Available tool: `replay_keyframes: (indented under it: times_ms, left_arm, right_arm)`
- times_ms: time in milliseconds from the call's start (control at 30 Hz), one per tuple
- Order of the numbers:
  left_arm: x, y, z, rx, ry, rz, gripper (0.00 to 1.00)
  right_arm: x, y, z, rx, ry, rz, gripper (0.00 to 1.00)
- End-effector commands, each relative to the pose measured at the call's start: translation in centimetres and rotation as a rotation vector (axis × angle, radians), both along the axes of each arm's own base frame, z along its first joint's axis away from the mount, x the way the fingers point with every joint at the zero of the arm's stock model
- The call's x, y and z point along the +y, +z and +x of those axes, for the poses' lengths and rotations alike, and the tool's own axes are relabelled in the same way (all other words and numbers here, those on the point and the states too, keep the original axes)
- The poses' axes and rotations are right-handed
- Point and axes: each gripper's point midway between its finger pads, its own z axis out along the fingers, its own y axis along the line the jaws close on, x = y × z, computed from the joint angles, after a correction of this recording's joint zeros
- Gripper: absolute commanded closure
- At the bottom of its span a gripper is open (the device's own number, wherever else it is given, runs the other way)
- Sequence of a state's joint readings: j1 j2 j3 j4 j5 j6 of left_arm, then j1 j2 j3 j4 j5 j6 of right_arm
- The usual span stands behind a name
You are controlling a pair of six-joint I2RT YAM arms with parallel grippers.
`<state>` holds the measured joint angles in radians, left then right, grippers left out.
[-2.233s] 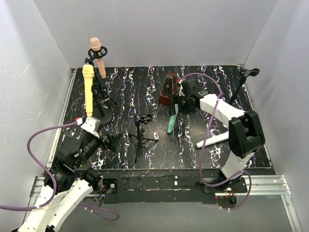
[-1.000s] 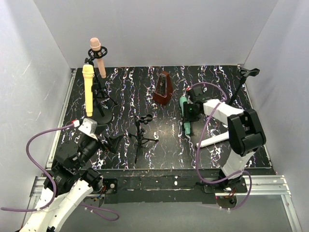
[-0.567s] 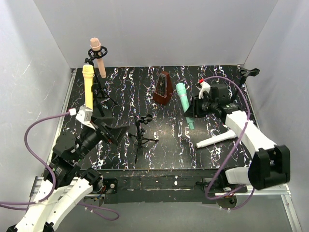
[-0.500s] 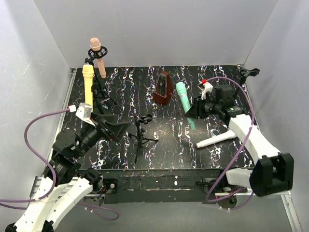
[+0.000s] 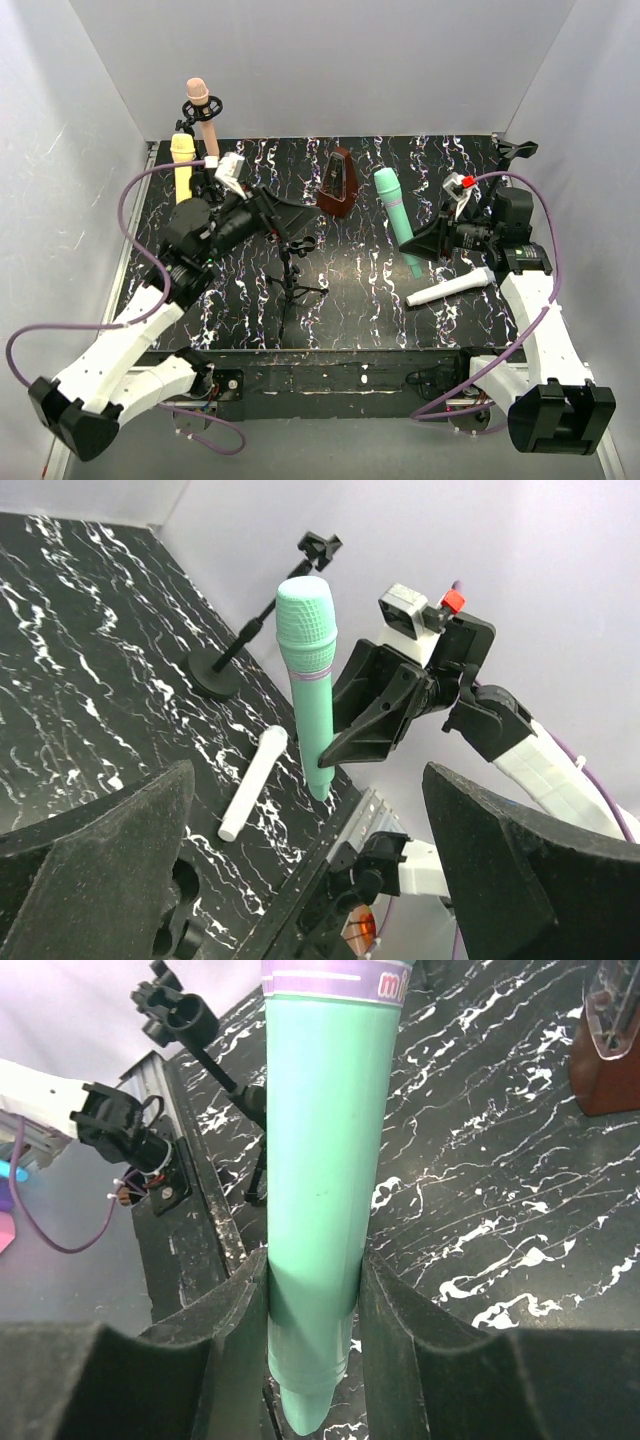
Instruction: Attach the microphones to the stand
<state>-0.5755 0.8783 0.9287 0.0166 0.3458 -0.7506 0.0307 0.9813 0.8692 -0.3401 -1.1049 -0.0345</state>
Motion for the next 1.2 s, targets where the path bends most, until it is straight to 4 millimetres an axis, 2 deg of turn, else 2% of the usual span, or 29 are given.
replay_keyframes:
  times_ms: [0,67,233,600,933,1100,1167]
  left_arm:
    - [-2.8,4.0,-1.6,-0.09,-0.12,-0.033,0.02]
    - [-4.3,4.3,-1.9,-0.117,-0.142,-0.002,0.02]
    - [-7.5,3.3,-1.9,-0.116,-0.19,0.062,0.02]
    - [-12.1,1.6,-1.5,-0.132,-0.226,0.101,0.02]
    - [-16.9,0.1,0.1,-0.144,-0.192,0.061,0.02]
    - [-18.3,-0.5,1.1,-0.125,-0.145,0.03,0.02]
    - [-18.4,-0.3,1.3,-0.128,-0.135,0.004,0.09]
  right_arm:
    - [0.4,2.2,-2.0,-0.086,0.119,0.07,0.99]
    - [-0.1,2.4,-1.8,-0.091,0.105,0.076,0.99]
    - [-0.1,2.9,-2.4,-0.096,0.137,0.098,0.99]
    - [-0.3,3.6,-2.7,-0.078,0.163,0.134,0.99]
    - [-0.3,3.9,-3.1,-0.079,0.183,0.149,0.99]
    - [-0.3,3.9,-3.1,-0.076,0.188,0.154,0.99]
    - [-0.3,3.9,-3.1,-0.076,0.188,0.155,0.99]
